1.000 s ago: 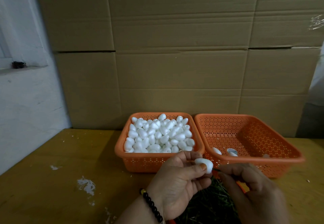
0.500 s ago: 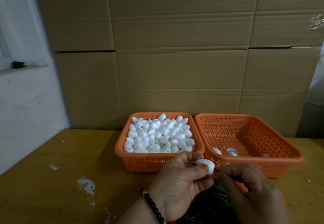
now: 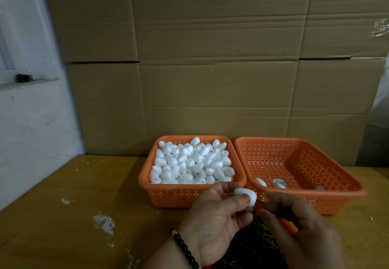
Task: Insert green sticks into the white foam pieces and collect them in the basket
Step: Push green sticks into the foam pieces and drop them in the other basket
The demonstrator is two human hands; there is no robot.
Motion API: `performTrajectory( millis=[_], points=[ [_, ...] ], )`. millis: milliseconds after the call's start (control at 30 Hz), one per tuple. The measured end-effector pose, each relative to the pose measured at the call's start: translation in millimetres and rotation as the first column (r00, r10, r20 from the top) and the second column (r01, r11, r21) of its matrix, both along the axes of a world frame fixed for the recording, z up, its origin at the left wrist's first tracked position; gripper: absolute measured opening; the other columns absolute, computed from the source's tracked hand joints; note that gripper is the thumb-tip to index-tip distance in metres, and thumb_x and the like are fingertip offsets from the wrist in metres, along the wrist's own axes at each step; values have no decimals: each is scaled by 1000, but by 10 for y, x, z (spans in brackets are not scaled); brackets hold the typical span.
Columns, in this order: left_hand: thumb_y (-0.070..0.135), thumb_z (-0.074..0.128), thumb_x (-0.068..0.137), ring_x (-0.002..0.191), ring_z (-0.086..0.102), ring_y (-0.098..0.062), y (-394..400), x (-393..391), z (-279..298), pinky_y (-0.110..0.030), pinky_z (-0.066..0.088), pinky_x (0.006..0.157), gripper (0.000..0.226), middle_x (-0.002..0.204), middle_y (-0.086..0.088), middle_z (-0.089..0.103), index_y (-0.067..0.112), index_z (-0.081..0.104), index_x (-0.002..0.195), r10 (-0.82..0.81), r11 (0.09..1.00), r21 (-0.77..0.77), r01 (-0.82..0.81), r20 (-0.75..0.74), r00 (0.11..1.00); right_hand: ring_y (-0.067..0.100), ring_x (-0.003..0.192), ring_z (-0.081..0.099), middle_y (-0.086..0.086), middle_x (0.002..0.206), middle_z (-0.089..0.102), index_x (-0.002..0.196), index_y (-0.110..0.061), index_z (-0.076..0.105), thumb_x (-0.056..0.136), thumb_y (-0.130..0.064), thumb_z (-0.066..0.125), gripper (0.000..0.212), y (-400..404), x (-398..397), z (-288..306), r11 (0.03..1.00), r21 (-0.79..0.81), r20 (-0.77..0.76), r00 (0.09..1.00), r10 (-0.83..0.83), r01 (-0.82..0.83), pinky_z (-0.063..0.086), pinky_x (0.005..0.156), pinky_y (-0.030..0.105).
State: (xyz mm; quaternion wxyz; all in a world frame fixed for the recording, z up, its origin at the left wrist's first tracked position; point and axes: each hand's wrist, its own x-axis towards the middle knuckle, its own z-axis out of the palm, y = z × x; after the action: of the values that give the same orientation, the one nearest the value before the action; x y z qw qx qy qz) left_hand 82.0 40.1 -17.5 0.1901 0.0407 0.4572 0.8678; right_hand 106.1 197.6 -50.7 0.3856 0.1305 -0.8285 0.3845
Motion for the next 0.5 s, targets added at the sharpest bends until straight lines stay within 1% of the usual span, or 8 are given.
performTrajectory(
  millis=[33,133,233,333,400,500],
  points=[
    [-8,61,80,67,62,-15,-8,-6,4,-25,52,60,25,84,-13,68,6,58,101,2,1000,4,-2,-2,1000,-8,78,65,-19,86,67,97,-36,62,57,-5,86,56,2,-3,-5,1000,-4,6,1000,0,0,51,78,16],
    [-3,65,75,68,63,-15,-34,-15,21,-25,53,61,26,81,-11,68,6,60,98,-3,1000,20,4,-8,1000,-9,78,65,-17,82,68,96,-38,60,55,-1,86,61,-1,-9,-10,1000,-18,11,1000,11,-11,47,77,5],
    [3,69,68,68,63,-16,-48,-23,35,-27,53,60,32,83,-12,68,7,61,99,-10,998,69,10,1,1000,-8,78,65,-16,83,68,95,-38,60,54,0,87,62,-10,-7,-11,999,-28,3,1000,26,-25,46,77,4],
    [3,69,68,67,62,-19,-54,-26,61,-27,54,58,27,84,-15,67,8,66,95,-32,988,151,25,42,999,-8,78,65,-15,82,67,94,-37,60,54,1,86,61,-15,-12,-10,999,-23,-13,999,37,-37,45,76,1],
    [3,72,66,67,63,-19,-65,-21,76,-28,55,57,25,87,-18,66,5,69,91,-62,979,197,50,56,997,-9,78,64,-15,80,67,93,-36,60,53,1,86,61,-12,-15,-18,999,-9,-18,999,37,-37,43,76,-1],
    [6,73,67,67,64,-19,-78,-26,69,-28,56,57,37,89,-19,66,-3,66,103,-89,971,231,67,87,992,-9,79,64,-15,80,66,94,-38,59,55,-1,86,61,0,-17,-27,999,0,5,999,40,-40,46,77,3]
  ],
)
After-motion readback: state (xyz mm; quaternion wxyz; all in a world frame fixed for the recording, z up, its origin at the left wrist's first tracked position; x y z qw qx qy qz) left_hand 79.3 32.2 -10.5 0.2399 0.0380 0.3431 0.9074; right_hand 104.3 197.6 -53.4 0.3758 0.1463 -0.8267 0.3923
